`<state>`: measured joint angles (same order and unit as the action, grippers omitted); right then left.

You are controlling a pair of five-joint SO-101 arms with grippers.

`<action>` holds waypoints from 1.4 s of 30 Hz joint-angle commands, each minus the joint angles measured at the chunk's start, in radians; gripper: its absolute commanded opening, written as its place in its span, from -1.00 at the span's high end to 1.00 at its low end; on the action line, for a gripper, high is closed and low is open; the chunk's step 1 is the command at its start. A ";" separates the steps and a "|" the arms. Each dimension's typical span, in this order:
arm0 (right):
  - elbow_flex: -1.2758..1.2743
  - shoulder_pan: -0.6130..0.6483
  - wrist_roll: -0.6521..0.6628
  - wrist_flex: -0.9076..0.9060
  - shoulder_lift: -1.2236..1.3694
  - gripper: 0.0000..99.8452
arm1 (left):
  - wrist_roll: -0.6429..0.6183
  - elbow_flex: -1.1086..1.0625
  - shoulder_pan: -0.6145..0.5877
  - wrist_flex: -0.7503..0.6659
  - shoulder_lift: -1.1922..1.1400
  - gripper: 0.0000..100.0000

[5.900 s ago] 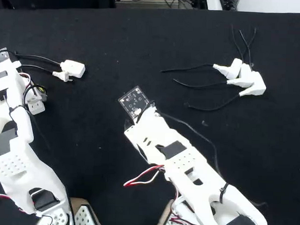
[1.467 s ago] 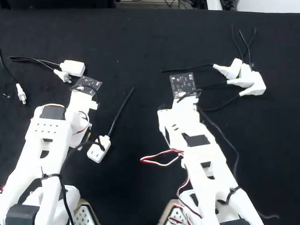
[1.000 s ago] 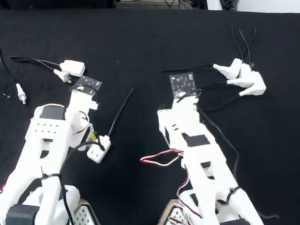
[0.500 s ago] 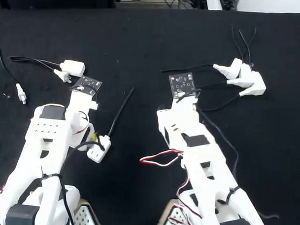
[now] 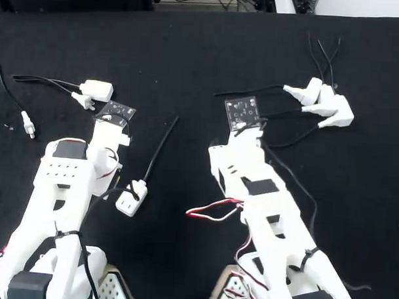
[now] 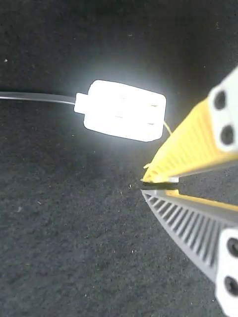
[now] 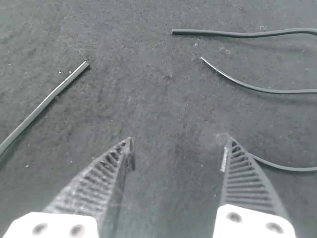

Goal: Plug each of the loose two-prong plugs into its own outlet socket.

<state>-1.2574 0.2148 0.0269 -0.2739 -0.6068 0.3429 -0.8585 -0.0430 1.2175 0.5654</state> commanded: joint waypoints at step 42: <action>0.064 0.017 -0.002 0.017 -0.033 0.46 | -0.026 -0.107 0.058 -0.051 0.023 0.61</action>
<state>-1.2574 0.2163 0.0269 -0.2739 -0.6068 0.3230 -0.9643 -0.0184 1.1745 0.5654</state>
